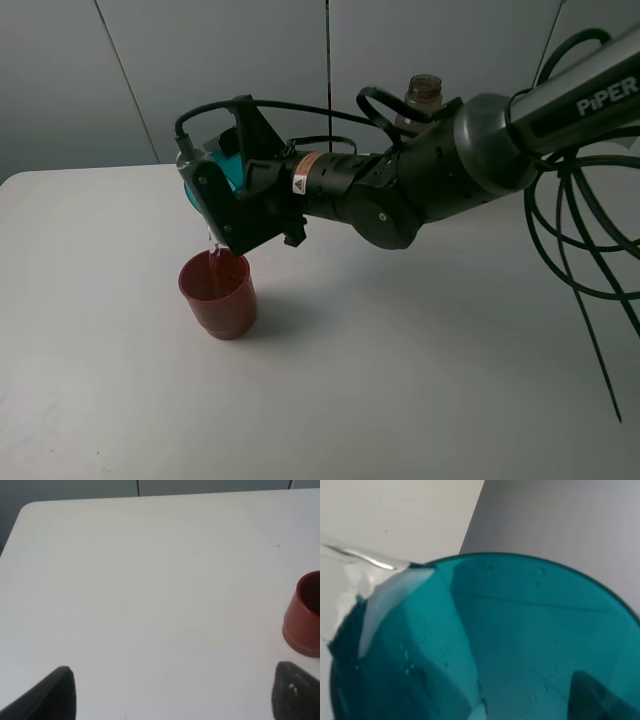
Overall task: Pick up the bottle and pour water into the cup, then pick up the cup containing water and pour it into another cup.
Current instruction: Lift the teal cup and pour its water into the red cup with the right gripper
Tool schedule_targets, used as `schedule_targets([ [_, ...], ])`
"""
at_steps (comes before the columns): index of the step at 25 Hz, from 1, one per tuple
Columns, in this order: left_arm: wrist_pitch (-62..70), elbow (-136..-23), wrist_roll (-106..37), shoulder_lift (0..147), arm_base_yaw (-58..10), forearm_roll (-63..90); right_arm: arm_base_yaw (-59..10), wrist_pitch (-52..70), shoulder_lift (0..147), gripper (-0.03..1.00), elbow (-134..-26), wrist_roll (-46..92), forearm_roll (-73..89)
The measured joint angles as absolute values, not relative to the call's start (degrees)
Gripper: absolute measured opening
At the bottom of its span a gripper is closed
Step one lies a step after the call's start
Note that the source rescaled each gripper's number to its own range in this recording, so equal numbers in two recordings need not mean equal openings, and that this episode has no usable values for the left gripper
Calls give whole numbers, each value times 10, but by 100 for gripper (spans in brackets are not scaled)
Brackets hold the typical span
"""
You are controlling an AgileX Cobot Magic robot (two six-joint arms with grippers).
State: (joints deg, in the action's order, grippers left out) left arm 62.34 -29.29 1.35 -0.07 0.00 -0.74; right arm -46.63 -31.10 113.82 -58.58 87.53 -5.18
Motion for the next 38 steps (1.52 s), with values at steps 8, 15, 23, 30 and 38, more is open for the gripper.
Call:
schedule_targets([
  [8, 623, -293, 14, -1, 0, -7, -466, -323, 1138, 4, -586, 933, -52],
  [15, 623, -293, 14, -1, 0, -7, -466, -334, 1138, 4, -586, 969, -56],
  [23, 623, -293, 14, -1, 0, -7, -466, -335, 1138, 4, -586, 994, -69],
  [30, 623, -293, 14, -1, 0, -7, -466, -335, 1138, 4, -586, 998, -79],
  [38, 623, -293, 14, -1, 0, -7, -466, -335, 1138, 4, -586, 998, -79],
])
